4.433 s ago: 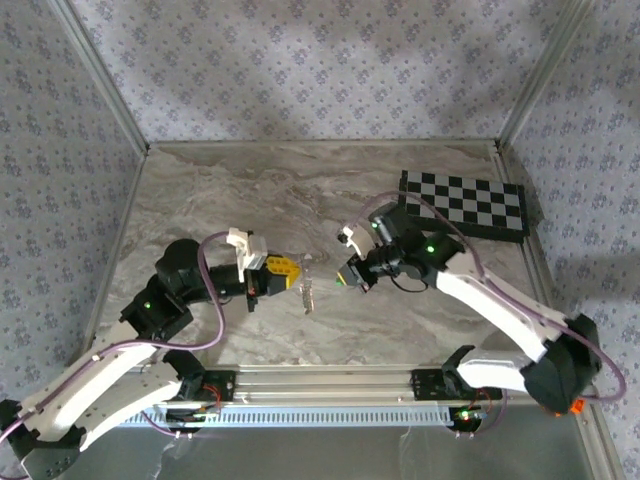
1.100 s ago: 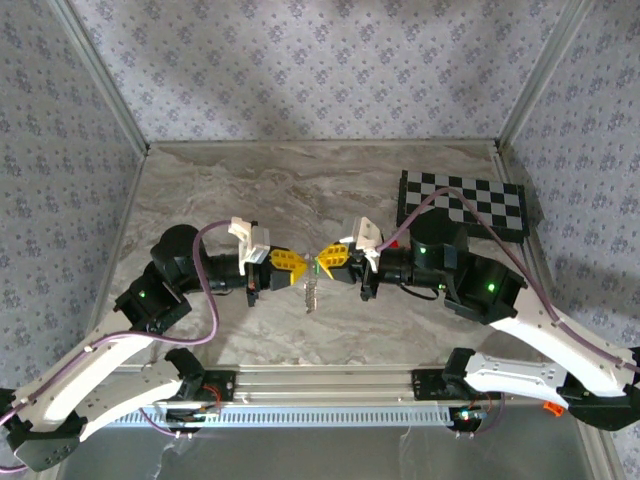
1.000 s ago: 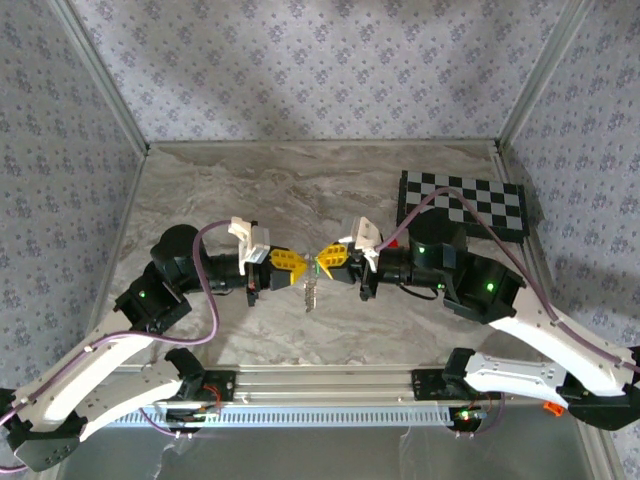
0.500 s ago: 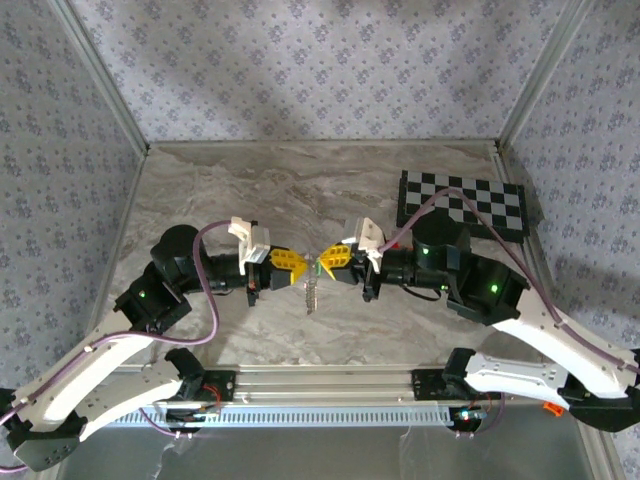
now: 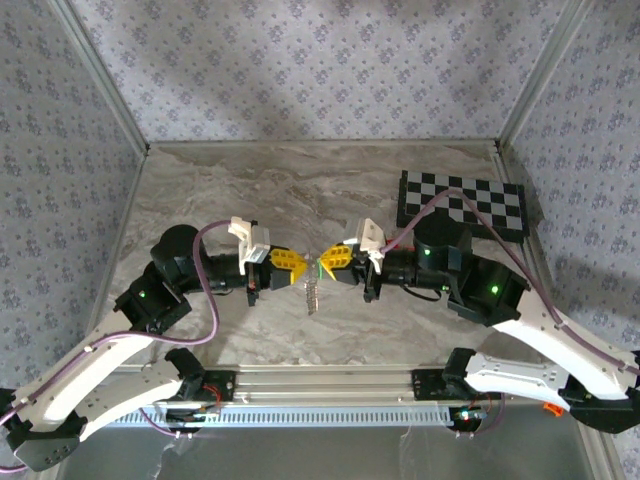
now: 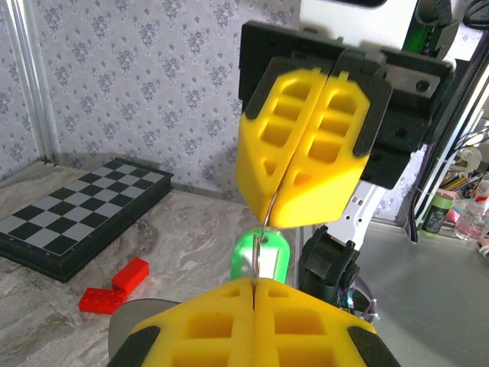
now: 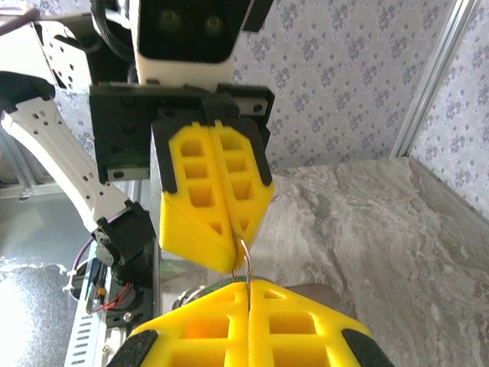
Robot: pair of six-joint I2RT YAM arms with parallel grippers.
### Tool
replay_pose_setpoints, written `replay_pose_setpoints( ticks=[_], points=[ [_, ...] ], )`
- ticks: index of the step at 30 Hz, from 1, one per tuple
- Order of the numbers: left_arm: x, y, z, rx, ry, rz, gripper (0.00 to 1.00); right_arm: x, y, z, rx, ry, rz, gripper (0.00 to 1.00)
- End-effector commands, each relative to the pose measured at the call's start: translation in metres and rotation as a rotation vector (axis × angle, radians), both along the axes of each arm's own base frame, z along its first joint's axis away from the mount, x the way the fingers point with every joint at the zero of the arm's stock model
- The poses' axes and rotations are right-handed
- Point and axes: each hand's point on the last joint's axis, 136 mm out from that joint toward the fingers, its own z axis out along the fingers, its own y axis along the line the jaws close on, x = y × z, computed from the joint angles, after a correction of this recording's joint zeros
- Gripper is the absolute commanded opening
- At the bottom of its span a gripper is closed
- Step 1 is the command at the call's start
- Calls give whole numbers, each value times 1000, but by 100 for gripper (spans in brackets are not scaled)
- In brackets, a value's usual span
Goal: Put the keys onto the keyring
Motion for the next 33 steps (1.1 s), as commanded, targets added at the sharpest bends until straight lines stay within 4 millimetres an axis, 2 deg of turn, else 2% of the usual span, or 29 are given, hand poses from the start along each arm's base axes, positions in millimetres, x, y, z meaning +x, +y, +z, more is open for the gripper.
replay_pose_setpoints(
  ticks=[1,33],
  points=[
    [-4,3,26,-62,-71,-4,0,1,2,-4,6,17,9,0],
    [-3,1,22,-52,-65,-7,0,-4,7,3,49,55,61,0]
  ],
)
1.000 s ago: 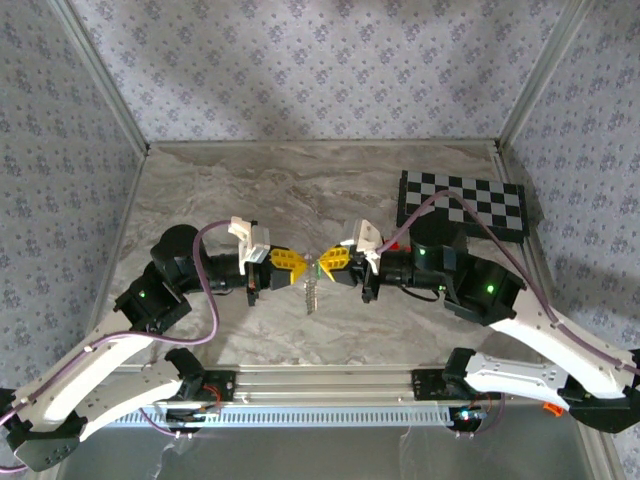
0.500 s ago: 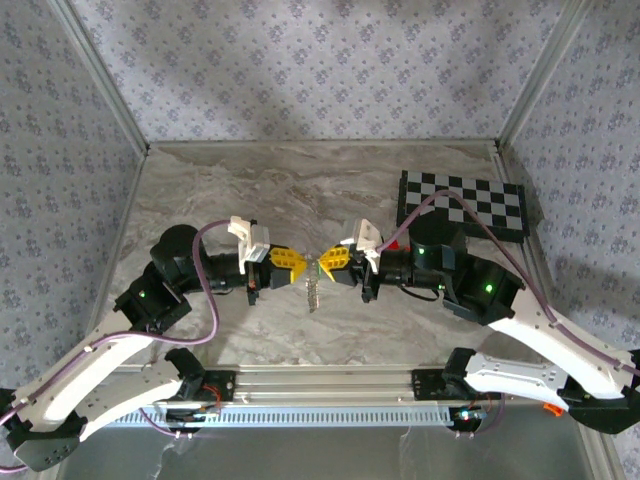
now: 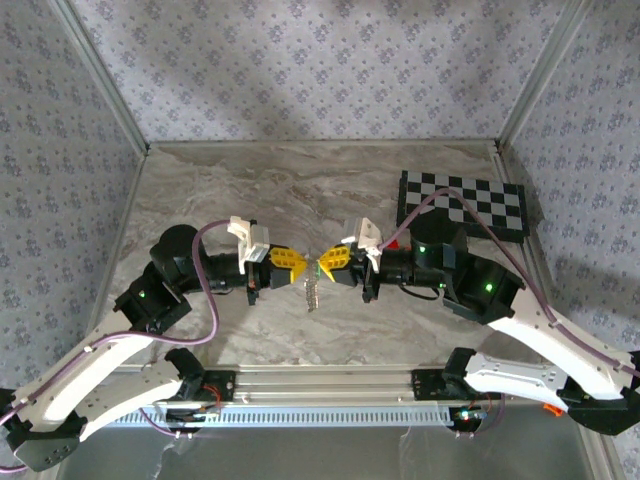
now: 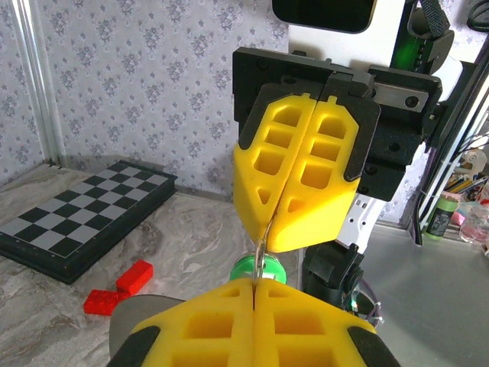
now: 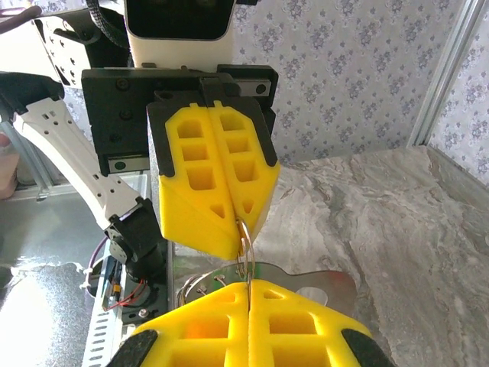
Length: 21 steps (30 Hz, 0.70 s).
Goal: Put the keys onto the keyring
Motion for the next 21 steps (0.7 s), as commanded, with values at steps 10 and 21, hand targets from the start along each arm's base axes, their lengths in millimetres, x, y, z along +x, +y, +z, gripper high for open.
replay_pose_setpoints(
  ticks=[10,21],
  points=[
    [-4,-2,16,-28,-52,-22,0,-4,5,9,45,6,39,0],
    [-5,-2,7,64,-52,-37,0,-4,7,-5,-24,16,27,0]
  ],
)
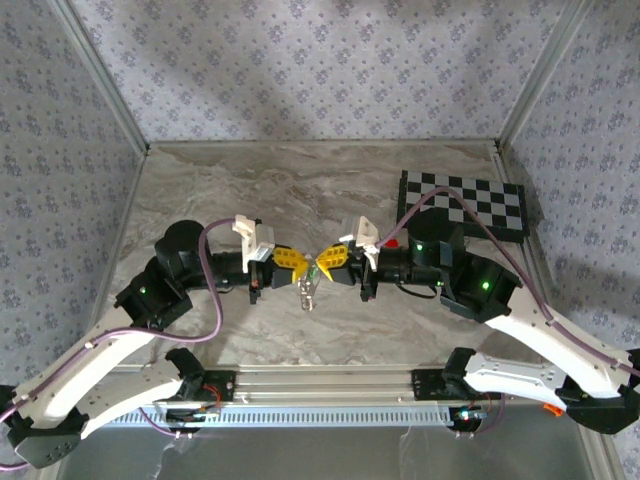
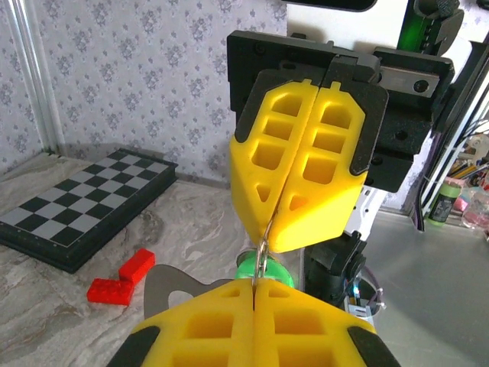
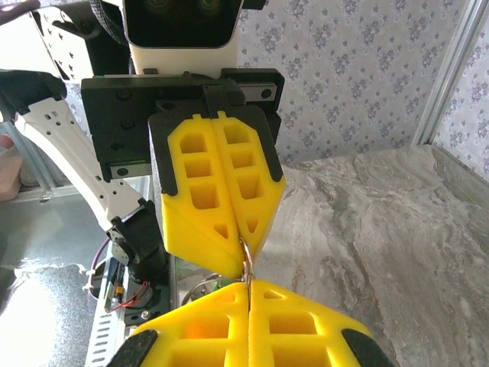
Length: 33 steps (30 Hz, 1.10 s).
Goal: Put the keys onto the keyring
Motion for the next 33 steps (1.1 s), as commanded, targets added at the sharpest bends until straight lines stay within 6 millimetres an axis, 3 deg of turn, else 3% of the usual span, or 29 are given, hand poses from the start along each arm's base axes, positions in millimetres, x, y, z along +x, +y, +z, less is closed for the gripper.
replay_pose_setpoints(
  ticks=[1,2,33],
  points=[
    [-7,0,13,17,-53,-35,0,-6,3,4,-11,-4,26,0],
    [-7,0,13,27,-52,-40,0,-7,3,11,-1,-17,26,0],
    [-3,-12,6,129,-38,-86,0,-13,-5,-6,-122,-64,22,0]
  ],
)
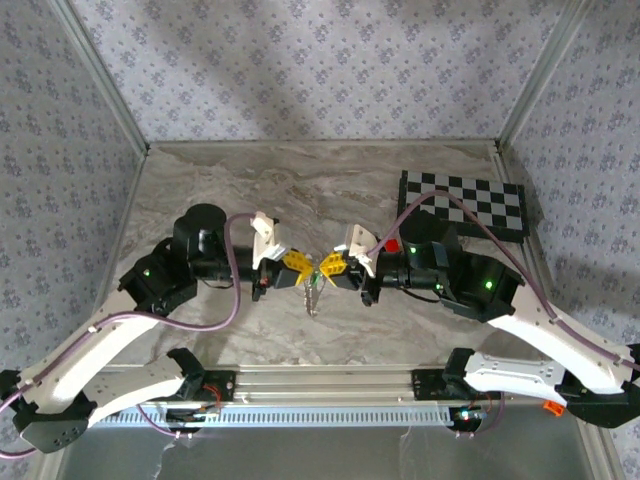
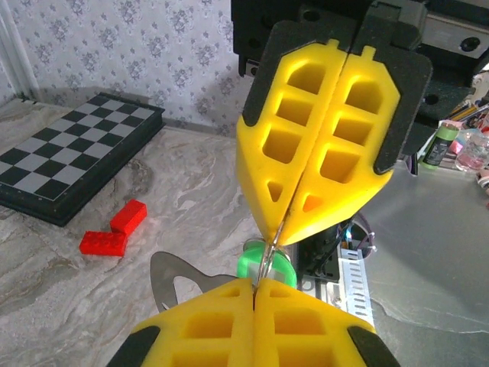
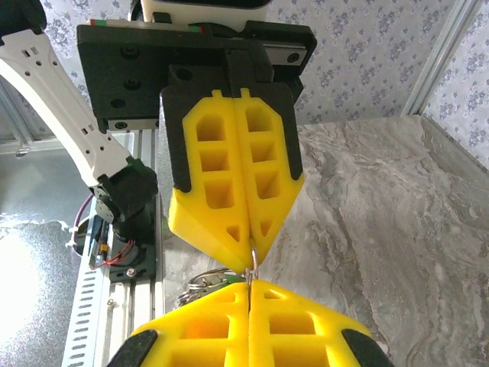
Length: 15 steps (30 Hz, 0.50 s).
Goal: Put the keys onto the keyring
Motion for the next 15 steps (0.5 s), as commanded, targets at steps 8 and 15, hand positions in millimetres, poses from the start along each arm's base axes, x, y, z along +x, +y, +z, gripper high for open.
replay_pose_setpoints(
  ticks=[8,15],
  points=[
    [-6,-6,21,-38,-53,-48,0,-7,-1,7,1,-26,29,0],
    [-7,-7,22,-32,-52,-55,0,-8,-1,3,-13,-29,32,0]
  ],
)
